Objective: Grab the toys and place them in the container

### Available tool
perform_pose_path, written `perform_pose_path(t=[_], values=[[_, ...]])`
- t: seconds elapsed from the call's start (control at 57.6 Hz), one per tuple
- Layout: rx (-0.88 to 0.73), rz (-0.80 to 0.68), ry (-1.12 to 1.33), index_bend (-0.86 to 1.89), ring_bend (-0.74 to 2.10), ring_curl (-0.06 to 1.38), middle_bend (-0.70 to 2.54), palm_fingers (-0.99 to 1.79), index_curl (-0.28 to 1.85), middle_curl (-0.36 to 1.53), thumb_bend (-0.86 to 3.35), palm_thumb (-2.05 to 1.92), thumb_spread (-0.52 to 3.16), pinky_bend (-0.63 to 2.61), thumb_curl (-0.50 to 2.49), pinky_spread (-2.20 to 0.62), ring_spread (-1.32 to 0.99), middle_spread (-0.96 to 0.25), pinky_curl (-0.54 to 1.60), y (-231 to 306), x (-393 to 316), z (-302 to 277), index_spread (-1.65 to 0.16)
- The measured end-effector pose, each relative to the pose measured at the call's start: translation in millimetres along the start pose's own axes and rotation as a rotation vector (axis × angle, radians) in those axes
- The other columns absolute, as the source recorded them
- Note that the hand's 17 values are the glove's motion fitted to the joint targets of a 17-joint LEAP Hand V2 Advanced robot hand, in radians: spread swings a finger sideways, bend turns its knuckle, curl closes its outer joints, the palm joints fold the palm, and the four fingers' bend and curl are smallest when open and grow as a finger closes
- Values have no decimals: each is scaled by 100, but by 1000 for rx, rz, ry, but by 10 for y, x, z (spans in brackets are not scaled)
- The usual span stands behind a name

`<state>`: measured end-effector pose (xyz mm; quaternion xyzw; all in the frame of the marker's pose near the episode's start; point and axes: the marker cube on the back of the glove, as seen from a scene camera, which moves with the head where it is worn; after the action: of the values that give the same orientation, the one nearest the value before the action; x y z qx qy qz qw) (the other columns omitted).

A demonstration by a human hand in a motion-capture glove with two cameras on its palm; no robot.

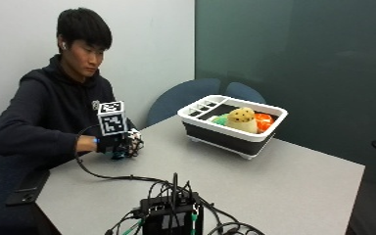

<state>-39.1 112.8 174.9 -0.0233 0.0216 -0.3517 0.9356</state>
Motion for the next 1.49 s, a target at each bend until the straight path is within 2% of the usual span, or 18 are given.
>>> perform_pose_path(t=[0.104, 0.156, 0.365, 0.521, 0.625, 0.712, 0.816, 0.886, 0.938, 0.955, 1.007, 1.025, 1.059, 1.198, 1.355, 1.493], values=[[124, 4, -10, 19, 117, 59, 83, 126, 26, 69, 11, 35, 129, 120, 45, -31, -29, -18, 33, -235, -8, -79, -26], [187, 10, 16, 29, 126, 64, 93, 135, 31, 74, 13, 41, 125, 125, 49, -33, -30, -19, 37, -396, -12, -257, -28], [356, -23, -85, 63, 142, 71, 117, 123, 49, 87, 10, 46, 115, 135, 58, -37, -32, -21, 47, -1272, -83, -1564, -33], [416, 98, -142, 76, 149, 72, 125, 115, 62, 91, 8, 48, 111, 140, 65, -38, -32, -21, 52, -2232, -205, -2294, -33], [413, 178, -79, 80, 152, 72, 129, 112, 70, 93, 7, 47, 108, 142, 68, -39, -32, -21, 55, -2976, -407, -2341, -33], [384, 200, 162, 82, 154, 72, 130, 110, 77, 94, 5, 46, 107, 142, 71, -39, -31, -21, 56, -3439, -348, -2172, -34], [377, 280, 3, 77, 155, 71, 131, 104, 83, 94, 1, 42, 107, 142, 73, -38, -31, -20, 57, -3878, -595, -1958, -34], [268, 349, -48, 65, 153, 70, 129, 93, 86, 93, -1, 39, 109, 143, 72, -38, -30, -20, 58, -4054, -619, -1764, -33], [143, 384, -114, 53, 149, 68, 122, 79, 86, 89, -4, 29, 119, 141, 66, -37, -28, -19, 57, -4127, -621, -1628, -31], [110, 379, -142, 43, 144, 66, 112, 57, 82, 86, -8, 21, 121, 140, 62, -36, -28, -18, 56, -4137, -624, -1600, -29], [83, 350, -232, 37, 130, 65, 85, -3, 84, 79, -6, 15, 125, 143, 57, -31, -26, -15, 59, -4146, -643, -1572, -26], [96, 348, -261, 38, 122, 64, 77, -18, 84, 76, -6, 13, 126, 143, 55, -28, -24, -14, 59, -4144, -643, -1583, -25], [136, 351, -308, 34, 106, 57, 66, -26, 78, 70, -4, 10, 128, 141, 53, -23, -21, -12, 54, -4127, -621, -1628, -25], [232, 381, -302, 26, 80, 41, 46, -12, 65, 60, -2, 6, 134, 127, 46, -12, -14, -7, 43, -3902, -392, -1878, -22], [276, 401, -228, 30, 73, 37, 39, -1, 64, 55, 0, 7, 139, 115, 42, -8, -12, -6, 37, -3402, -74, -2131, -21], [240, 416, -218, 37, 68, 35, 40, 5, 65, 54, 0, 7, 144, 107, 38, -7, -11, -5, 32, -2778, 427, -2353, -21]])
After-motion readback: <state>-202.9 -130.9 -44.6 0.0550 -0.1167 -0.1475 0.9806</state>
